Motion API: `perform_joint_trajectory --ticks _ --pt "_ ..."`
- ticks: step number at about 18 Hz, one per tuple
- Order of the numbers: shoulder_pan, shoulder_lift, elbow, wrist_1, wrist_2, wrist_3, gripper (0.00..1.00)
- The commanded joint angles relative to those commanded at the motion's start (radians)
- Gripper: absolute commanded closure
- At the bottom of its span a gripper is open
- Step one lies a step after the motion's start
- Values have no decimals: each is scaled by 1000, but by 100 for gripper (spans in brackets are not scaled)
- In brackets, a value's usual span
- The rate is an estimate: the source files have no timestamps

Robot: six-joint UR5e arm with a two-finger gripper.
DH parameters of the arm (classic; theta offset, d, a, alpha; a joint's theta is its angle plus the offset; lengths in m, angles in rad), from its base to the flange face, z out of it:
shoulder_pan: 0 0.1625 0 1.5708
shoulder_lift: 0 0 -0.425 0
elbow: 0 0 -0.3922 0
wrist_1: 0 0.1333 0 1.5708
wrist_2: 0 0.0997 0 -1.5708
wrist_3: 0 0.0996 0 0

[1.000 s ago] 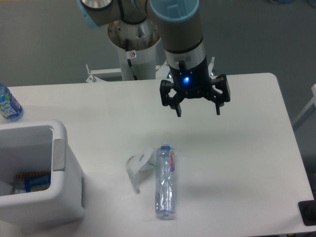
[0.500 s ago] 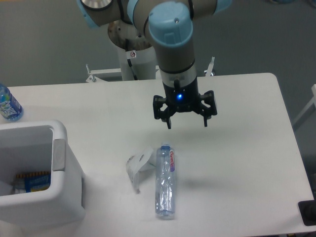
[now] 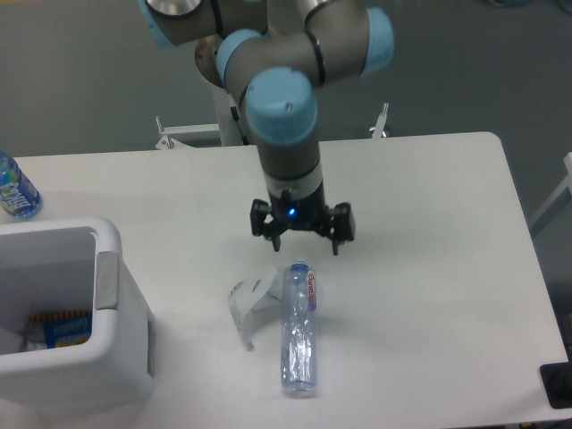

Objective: Place the trash in the trash can
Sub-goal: 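Lower the gripper onto the white paper and close on it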

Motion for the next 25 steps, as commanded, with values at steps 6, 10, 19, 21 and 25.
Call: perform_joint_trajectory --ticks 6,10,19,21,25 --pt "-34 -68 -6 67 3 -3 0" --pt "-35 -69 -8 68 2 -3 0" --pt "-69 -89 -15 63 5 -8 56" --pt "-69 -88 -12 63 6 -6 67" --pt "-69 -74 -14 52 3 -6 99"
